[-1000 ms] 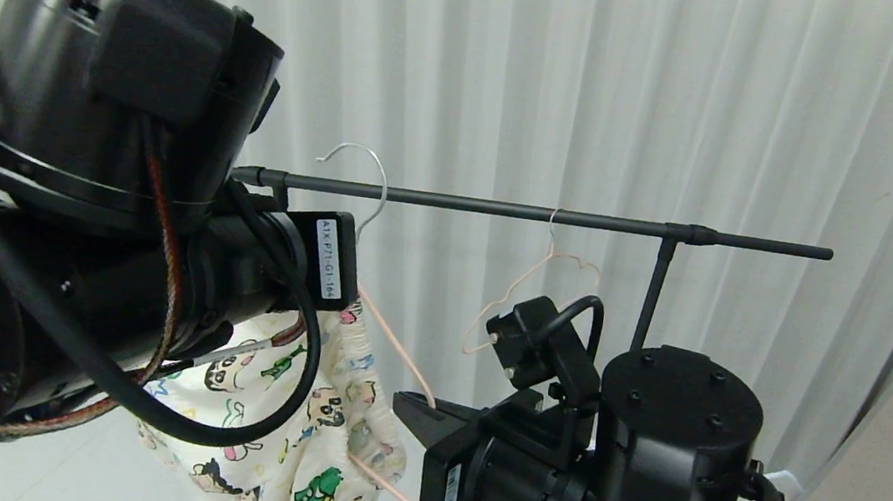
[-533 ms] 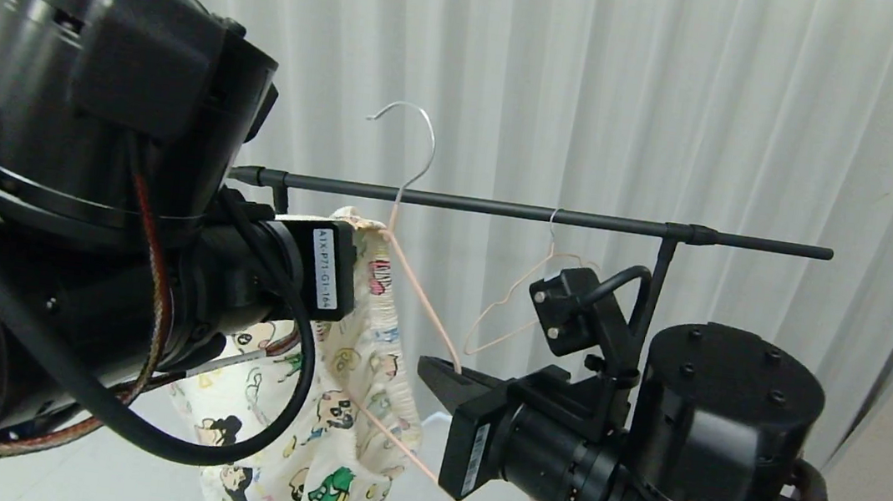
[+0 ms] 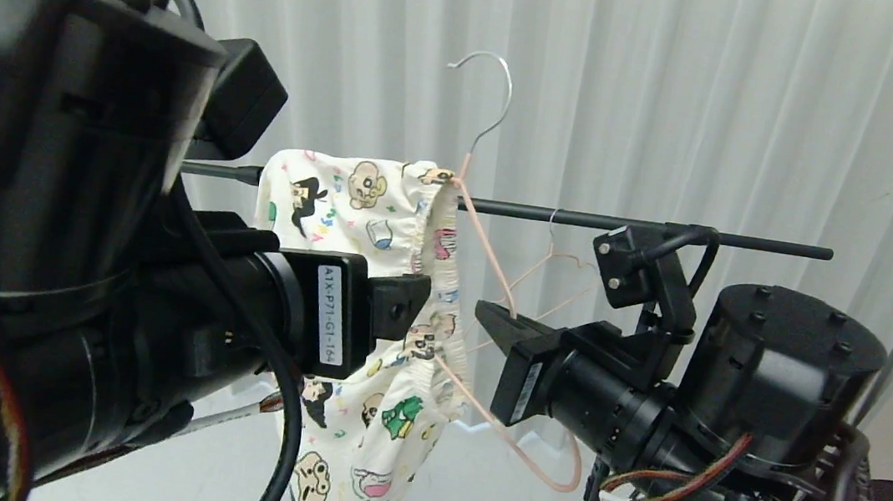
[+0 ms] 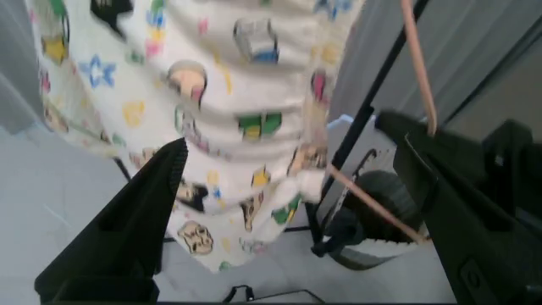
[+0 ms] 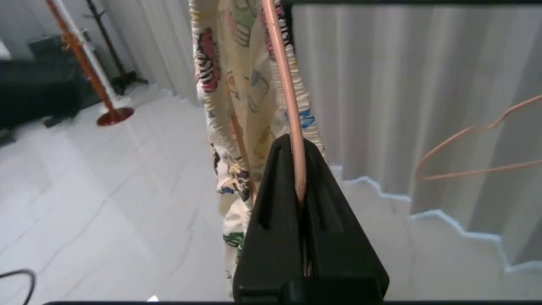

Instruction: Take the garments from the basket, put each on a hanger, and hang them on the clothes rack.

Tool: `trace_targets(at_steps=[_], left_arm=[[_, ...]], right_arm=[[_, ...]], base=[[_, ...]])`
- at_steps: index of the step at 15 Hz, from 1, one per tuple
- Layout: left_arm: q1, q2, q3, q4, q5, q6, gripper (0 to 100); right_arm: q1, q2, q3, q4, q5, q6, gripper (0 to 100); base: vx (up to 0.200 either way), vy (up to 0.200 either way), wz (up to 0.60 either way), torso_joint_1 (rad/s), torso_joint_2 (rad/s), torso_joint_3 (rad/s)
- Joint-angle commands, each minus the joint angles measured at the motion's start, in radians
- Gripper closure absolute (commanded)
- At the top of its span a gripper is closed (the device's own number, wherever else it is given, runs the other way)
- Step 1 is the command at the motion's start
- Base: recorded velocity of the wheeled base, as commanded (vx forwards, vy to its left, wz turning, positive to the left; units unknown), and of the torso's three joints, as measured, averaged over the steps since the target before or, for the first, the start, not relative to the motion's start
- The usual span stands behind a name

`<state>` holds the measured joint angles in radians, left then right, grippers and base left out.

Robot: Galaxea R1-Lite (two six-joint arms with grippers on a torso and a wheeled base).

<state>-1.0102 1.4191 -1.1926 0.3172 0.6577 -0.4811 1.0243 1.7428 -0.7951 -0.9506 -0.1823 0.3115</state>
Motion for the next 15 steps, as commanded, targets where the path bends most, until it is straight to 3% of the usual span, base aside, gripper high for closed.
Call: trace_targets(at_steps=[1, 4, 6, 8, 10, 11, 14, 15], left_arm=[[-0.03, -0.029, 0.027, 0.0, 0.0, 0.001, 0], [0.018, -0.174, 0.191, -0.001, -0.021, 0.144, 0], [0.03, -0.31, 0.268, -0.001, -0.141, 0.237, 0], [0.058, -0.417, 0.312, -0.001, -0.309, 0.351, 0], [0.101, -0.442, 0.343, -0.001, -0.38, 0.438, 0], [0.122, -0.457, 0.375, -0.003, -0.454, 0.522, 0], [0.122, -0.474, 0.436, -0.063, -0.616, 0.57, 0], [0.122, -0.471, 0.459, -0.104, -0.633, 0.584, 0]], right_arm=[[-0.041, -0.035, 0.03, -0.016, 0.003, -0.028, 100], [-0.07, -0.118, 0.178, -0.02, 0.011, -0.063, 100], [-0.066, -0.167, 0.3, -0.082, 0.037, -0.081, 100], [-0.056, -0.21, 0.413, -0.126, 0.11, -0.158, 100], [-0.033, -0.23, 0.467, -0.135, 0.146, -0.189, 100], [0.01, -0.235, 0.507, -0.148, 0.149, -0.195, 100], [0.066, -0.233, 0.596, -0.221, 0.152, -0.233, 100], [0.085, -0.236, 0.62, -0.246, 0.158, -0.244, 100]], base=[[0.0, 0.0, 0.0, 0.0, 0.0, 0.0], [0.0, 0.0, 0.0, 0.0, 0.0, 0.0], [0.0, 0.0, 0.0, 0.0, 0.0, 0.0], [0.0, 0.0, 0.0, 0.0, 0.0, 0.0], [0.0, 0.0, 0.0, 0.0, 0.0, 0.0], [0.0, 0.0, 0.0, 0.0, 0.0, 0.0], [0.0, 0.0, 0.0, 0.0, 0.0, 0.0], [0.0, 0.0, 0.0, 0.0, 0.0, 0.0]])
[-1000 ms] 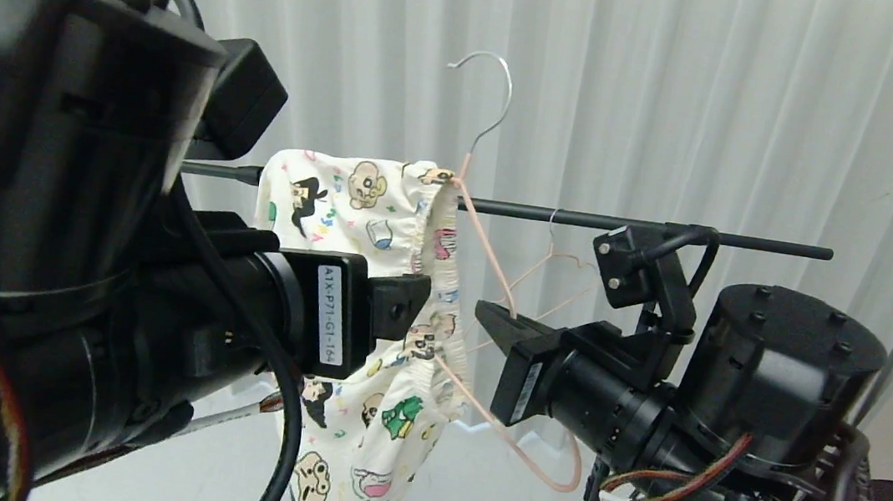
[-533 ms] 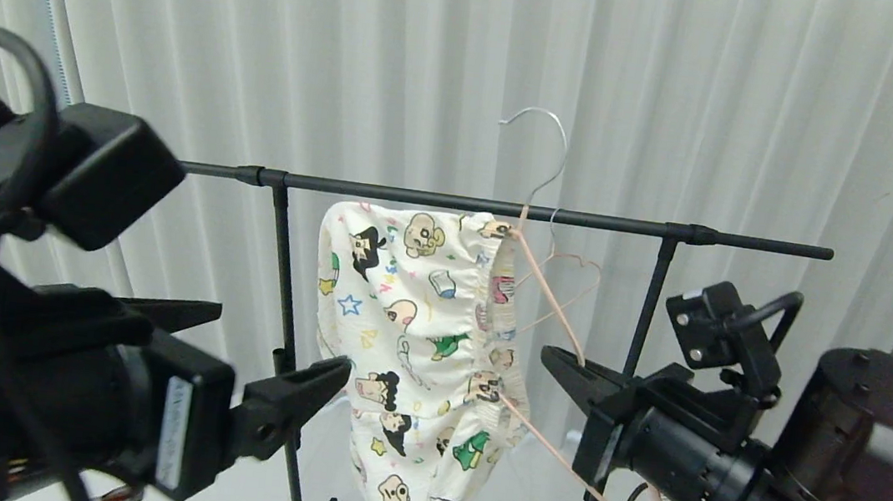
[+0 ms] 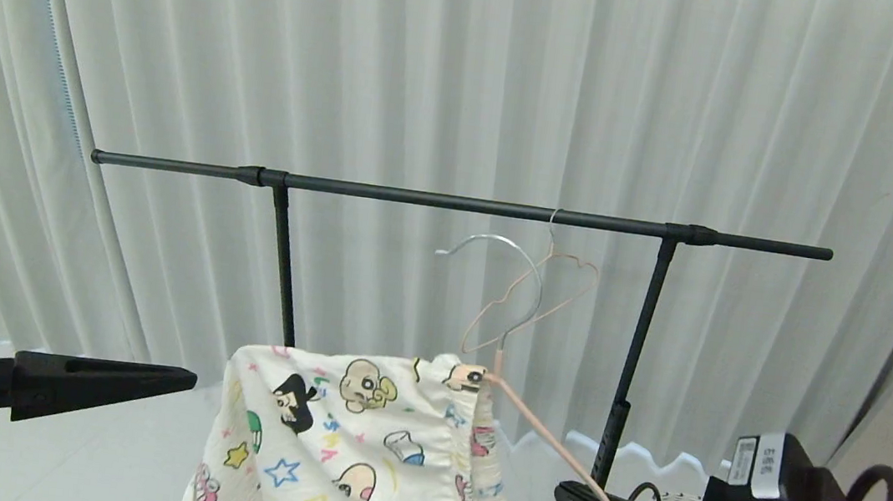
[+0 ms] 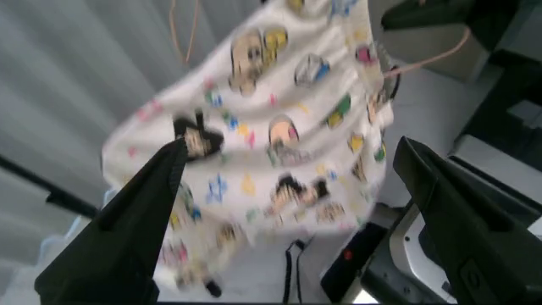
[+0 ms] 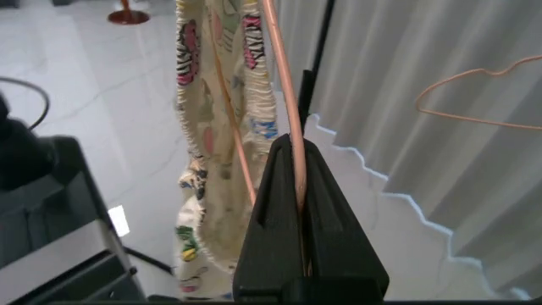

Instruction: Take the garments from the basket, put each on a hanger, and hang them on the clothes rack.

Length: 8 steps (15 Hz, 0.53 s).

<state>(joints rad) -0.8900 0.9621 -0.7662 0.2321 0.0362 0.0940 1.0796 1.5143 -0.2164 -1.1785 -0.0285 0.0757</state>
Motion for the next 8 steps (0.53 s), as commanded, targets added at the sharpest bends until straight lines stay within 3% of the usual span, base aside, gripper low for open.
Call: trace_targets(at_steps=[1, 5, 8], left_arm=[[0.002, -0.01, 0.051, -0.05, -0.025, 0.019, 0], [0.0, -0.02, 0.16, -0.077, -0.197, 0.133, 0], [0.0, -0.008, 0.196, -0.079, -0.225, 0.139, 0]], right_arm=[[0.046, -0.014, 0.058, -0.026, 0.01, -0.021, 100], [0.126, -0.009, 0.091, -0.026, 0.045, -0.034, 100], [0.166, 0.006, 0.088, -0.027, 0.05, -0.071, 100]], base=[[0.0, 0.0, 0.0, 0.0, 0.0, 0.0], [0.0, 0.0, 0.0, 0.0, 0.0, 0.0], [0.0, 0.0, 0.0, 0.0, 0.0, 0.0]])
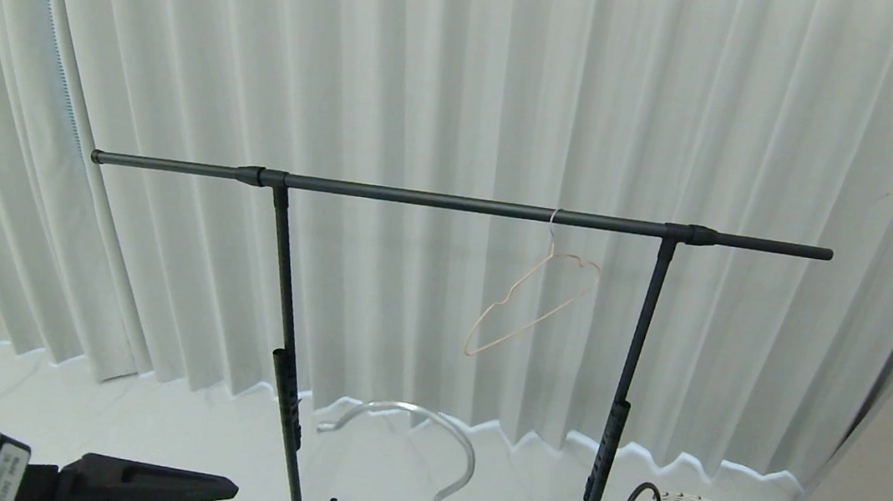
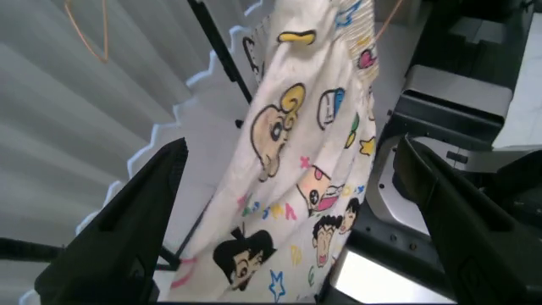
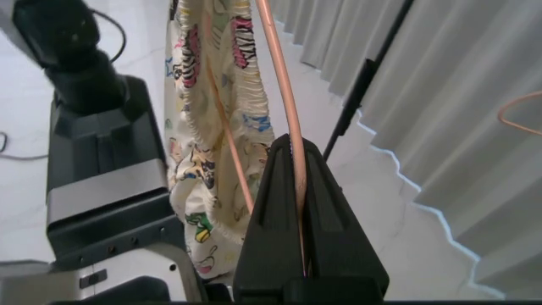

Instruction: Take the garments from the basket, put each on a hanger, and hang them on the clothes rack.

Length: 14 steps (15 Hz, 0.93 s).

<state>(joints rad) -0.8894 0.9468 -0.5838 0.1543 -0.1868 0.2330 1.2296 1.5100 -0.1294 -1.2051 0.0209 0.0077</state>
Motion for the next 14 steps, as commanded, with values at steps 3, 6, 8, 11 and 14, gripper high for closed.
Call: trace_targets(at_steps=[3, 6, 8, 11, 14], left_arm=[[-0.003, 0.017, 0.027, -0.001, -0.016, -0.004, 0], [-0.008, 0.047, 0.053, -0.007, -0.072, 0.002, 0], [-0.011, 0.09, 0.061, -0.051, -0.085, 0.002, 0], [-0.014, 0.122, 0.093, -0.108, -0.1, 0.003, 0], [-0.014, 0.118, 0.117, -0.11, -0.111, 0.025, 0]], right_arm=[[0.064, 0.015, -0.001, -0.001, 0.013, -0.023, 100], [0.09, 0.015, -0.003, -0.001, 0.013, -0.037, 100], [0.102, 0.016, -0.006, -0.001, 0.013, -0.038, 100], [0.102, 0.012, -0.016, -0.001, 0.013, -0.044, 100], [0.102, 0.012, -0.03, -0.001, 0.013, -0.046, 100]], base=[[0.0, 0.0, 0.0, 0.0, 0.0, 0.0], [0.0, 0.0, 0.0, 0.0, 0.0, 0.0], [0.0, 0.0, 0.0, 0.0, 0.0, 0.0], [0.0, 0.0, 0.0, 0.0, 0.0, 0.0], [0.0, 0.0, 0.0, 0.0, 0.0, 0.0]])
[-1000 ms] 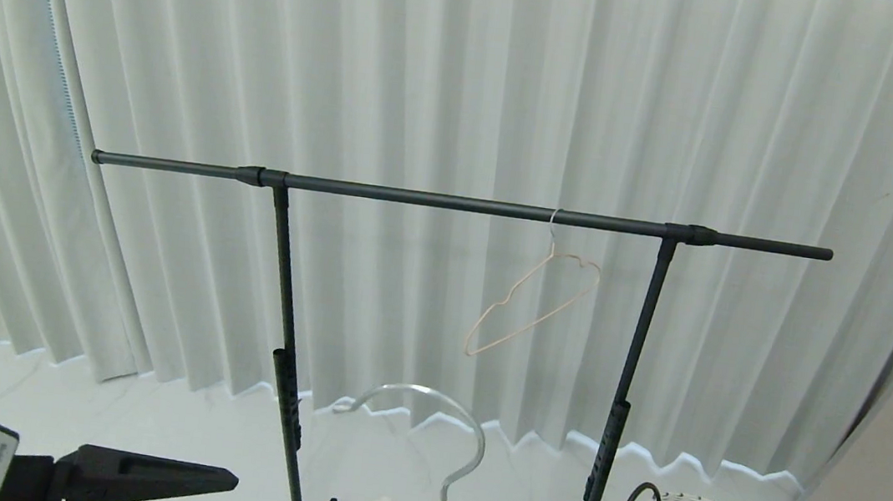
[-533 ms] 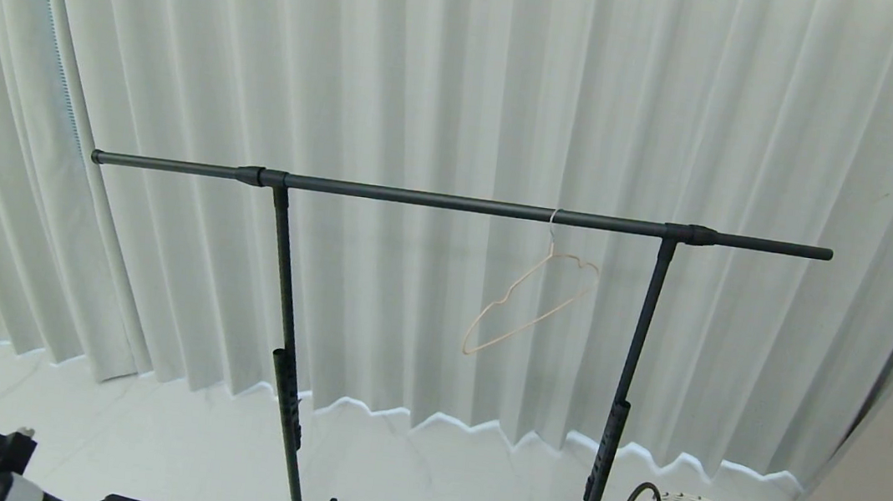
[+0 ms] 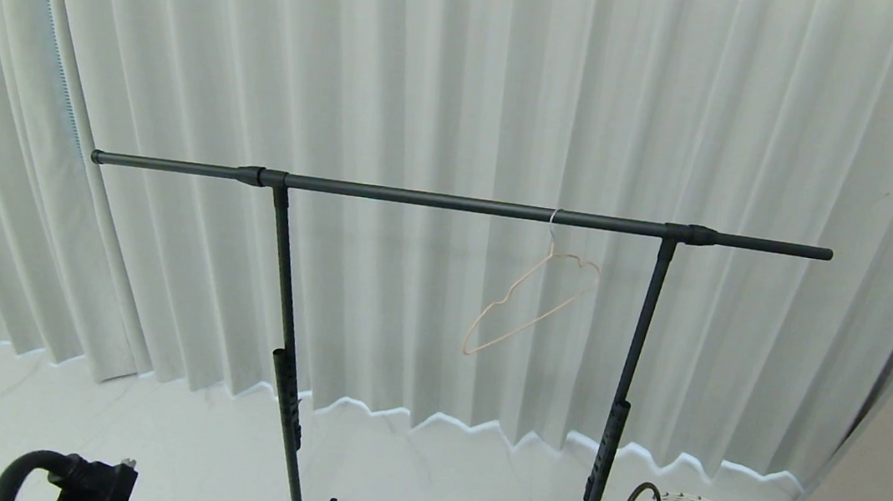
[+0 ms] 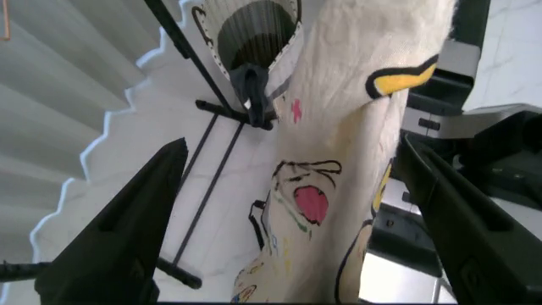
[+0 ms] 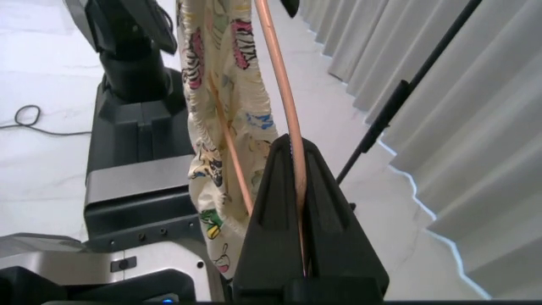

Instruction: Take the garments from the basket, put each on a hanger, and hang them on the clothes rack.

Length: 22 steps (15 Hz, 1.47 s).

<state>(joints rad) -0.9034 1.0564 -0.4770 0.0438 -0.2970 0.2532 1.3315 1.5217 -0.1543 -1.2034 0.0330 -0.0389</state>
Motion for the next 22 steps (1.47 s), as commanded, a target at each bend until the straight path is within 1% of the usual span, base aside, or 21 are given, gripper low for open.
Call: trace_targets(at_steps=[1, 8, 9, 11, 12, 14, 16, 17, 18, 19, 20, 21, 22], left_arm=[[0.0, 0.008, 0.011, 0.001, -0.001, 0.015, 100], [0.001, 0.004, 0.012, 0.001, 0.001, 0.017, 100], [0.003, 0.004, 0.012, 0.001, 0.002, 0.017, 100], [0.008, 0.004, 0.014, 0.001, 0.013, 0.018, 100], [0.012, -0.001, 0.018, -0.001, 0.03, 0.018, 100], [0.015, -0.022, 0.043, -0.001, 0.104, 0.018, 100], [0.018, -0.044, 0.064, -0.001, 0.182, 0.018, 100], [0.028, -0.049, 0.064, -0.002, 0.22, 0.018, 100], [0.061, -0.045, 0.055, -0.024, 0.268, 0.014, 100], [0.126, -0.033, 0.052, -0.087, 0.302, 0.005, 100], [0.195, -0.012, 0.048, -0.157, 0.308, 0.009, 100], [0.222, 0.002, 0.031, -0.214, 0.309, 0.014, 100], [0.224, 0.008, 0.003, -0.231, 0.311, 0.014, 100]], right_arm=[[0.0, -0.002, -0.005, -0.002, 0.001, 0.001, 100], [-0.003, -0.003, -0.004, -0.002, -0.005, 0.001, 100], [-0.003, -0.003, -0.002, -0.002, -0.005, -0.001, 0], [-0.006, -0.003, -0.004, -0.002, -0.015, -0.006, 0], [-0.018, -0.005, -0.002, -0.002, -0.031, -0.009, 0], [-0.087, -0.005, 0.015, -0.002, -0.061, -0.022, 0], [-0.175, -0.006, 0.028, -0.002, -0.058, -0.019, 0], [-0.206, -0.006, 0.03, -0.002, -0.054, -0.01, 0], [-0.236, -0.006, 0.027, -0.002, -0.048, 0.019, 0], [-0.241, -0.006, 0.022, -0.002, -0.047, 0.059, 0], [-0.241, -0.002, 0.025, -0.001, -0.047, 0.094, 0], [-0.239, 0.012, 0.024, -0.001, -0.047, 0.128, 0], [-0.239, 0.031, 0.018, 0.001, -0.047, 0.168, 0]], base=[[0.0, 0.0, 0.0, 0.0, 0.0, 0.0], [0.0, 0.0, 0.0, 0.0, 0.0, 0.0], [0.0, 0.0, 0.0, 0.0, 0.0, 0.0], [0.0, 0.0, 0.0, 0.0, 0.0, 0.0], [0.0, 0.0, 0.0, 0.0, 0.0, 0.0], [0.0, 0.0, 0.0, 0.0, 0.0, 0.0], [0.0, 0.0, 0.0, 0.0, 0.0, 0.0], [0.0, 0.0, 0.0, 0.0, 0.0, 0.0], [0.0, 0.0, 0.0, 0.0, 0.0, 0.0], [0.0, 0.0, 0.0, 0.0, 0.0, 0.0], [0.0, 0.0, 0.0, 0.0, 0.0, 0.0], [0.0, 0.0, 0.0, 0.0, 0.0, 0.0], [0.0, 0.0, 0.0, 0.0, 0.0, 0.0]])
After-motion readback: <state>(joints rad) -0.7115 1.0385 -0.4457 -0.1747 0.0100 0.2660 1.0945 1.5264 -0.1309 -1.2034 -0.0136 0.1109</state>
